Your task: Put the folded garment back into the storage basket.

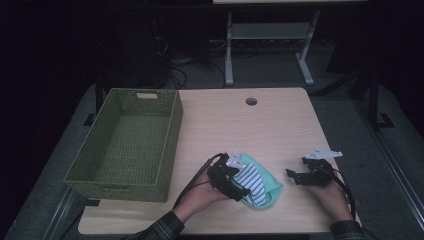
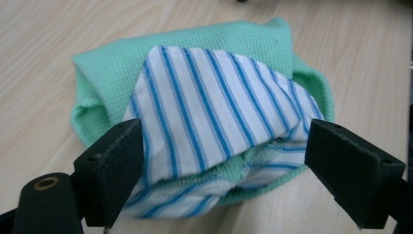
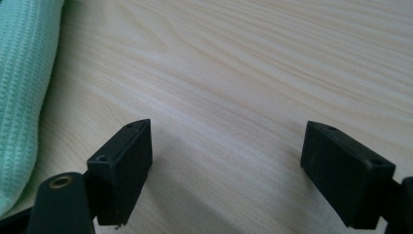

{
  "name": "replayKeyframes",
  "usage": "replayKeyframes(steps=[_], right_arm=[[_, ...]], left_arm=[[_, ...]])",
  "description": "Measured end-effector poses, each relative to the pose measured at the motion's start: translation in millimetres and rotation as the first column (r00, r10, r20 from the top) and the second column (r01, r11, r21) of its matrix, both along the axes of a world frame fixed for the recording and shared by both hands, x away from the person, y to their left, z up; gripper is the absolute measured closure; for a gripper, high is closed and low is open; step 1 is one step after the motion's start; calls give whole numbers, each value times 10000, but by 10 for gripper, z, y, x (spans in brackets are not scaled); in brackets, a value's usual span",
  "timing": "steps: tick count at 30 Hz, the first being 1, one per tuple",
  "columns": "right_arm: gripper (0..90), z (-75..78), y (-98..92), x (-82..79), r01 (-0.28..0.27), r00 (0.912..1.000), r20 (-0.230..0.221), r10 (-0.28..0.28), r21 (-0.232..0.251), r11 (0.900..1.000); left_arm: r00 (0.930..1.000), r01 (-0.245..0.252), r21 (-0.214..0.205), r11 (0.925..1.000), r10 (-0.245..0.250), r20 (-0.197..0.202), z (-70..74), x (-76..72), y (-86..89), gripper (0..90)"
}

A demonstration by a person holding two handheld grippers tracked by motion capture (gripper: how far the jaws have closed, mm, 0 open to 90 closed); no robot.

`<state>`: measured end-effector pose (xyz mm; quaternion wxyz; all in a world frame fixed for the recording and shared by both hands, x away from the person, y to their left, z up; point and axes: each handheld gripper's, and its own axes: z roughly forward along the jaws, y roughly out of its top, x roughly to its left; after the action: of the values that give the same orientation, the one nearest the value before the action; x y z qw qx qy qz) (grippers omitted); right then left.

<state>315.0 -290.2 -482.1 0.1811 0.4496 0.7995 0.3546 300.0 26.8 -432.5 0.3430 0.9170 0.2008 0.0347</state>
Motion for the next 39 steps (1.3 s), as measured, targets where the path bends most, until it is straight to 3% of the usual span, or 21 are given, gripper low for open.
replayKeyframes(steps=[2,5,6,9,11,12,21,24,27,29,32,39], right_arm=[[187,0,0,0,10,10000,-1,-10,-1,10000],[187,0,0,0,7,10000,0,-7,0,10000],[187,0,0,0,6,10000,0,-6,1,10000],[187,0,0,0,9,10000,-2,-9,0,10000],[187,0,0,0,13,10000,-11,-13,3,10000],[187,0,0,-1,16,10000,-14,-16,4,10000],[185,0,1,-1,29,10000,-17,-29,7,10000],[185,0,2,-1,45,10000,-19,-45,5,10000],[185,0,1,0,62,10000,-12,-62,7,10000],[185,-1,2,0,76,10000,-12,-76,5,10000],[185,0,2,1,112,9999,-12,-112,5,9999],[167,-1,4,3,200,9998,-37,-200,-11,9998]], left_arm=[[10000,78,369,9993,-77,-46,-83,17,-54,137],[9998,150,501,9986,-143,-136,-143,15,-86,137],[9995,316,768,9965,-308,-114,-161,19,-91,136],[9991,414,1015,9940,-404,-117,-216,13,-111,137],[9992,393,1069,9935,-385,-97,-255,-2,-131,133],[9990,433,1218,9916,-448,94,-265,-18,-143,132],[9988,472,1319,9901,-484,65,-255,-25,-137,169],[9984,549,1350,9893,-560,42,-229,-11,-119,250],[9980,616,1345,9890,-624,21,-203,12,-88,410],[9982,594,1277,9900,-602,27,-202,20,-80,444],[9977,684,1249,9898,-683,-49,-190,50,-52,599],[9968,798,1182,9898,-782,-178,-181,80,-32,683]])
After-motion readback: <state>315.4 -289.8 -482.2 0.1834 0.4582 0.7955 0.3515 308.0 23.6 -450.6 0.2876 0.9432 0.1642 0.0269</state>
